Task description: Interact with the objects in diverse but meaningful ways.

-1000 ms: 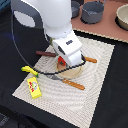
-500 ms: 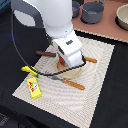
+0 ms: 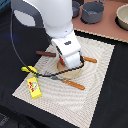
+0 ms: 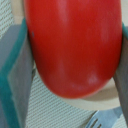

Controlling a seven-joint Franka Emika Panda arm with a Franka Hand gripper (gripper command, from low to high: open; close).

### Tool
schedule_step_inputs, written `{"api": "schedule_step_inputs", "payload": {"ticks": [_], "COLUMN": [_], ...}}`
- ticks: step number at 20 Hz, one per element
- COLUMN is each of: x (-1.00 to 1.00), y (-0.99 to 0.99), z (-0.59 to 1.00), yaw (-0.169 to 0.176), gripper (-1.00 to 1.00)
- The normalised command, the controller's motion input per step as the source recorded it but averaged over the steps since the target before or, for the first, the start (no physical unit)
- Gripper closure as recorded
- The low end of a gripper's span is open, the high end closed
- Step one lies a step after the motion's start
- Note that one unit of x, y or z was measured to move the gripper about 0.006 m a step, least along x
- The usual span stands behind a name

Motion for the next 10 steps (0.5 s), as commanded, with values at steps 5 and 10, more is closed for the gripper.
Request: {"api": "schedule_step_inputs", "payload": {"ticks": [5, 10], "x": [-0.02, 0.04], "y": [0.22, 0.58], "z": [1.00, 0.86], "yaw": [-0.075, -0.072], "gripper": [1.00, 1.00]}}
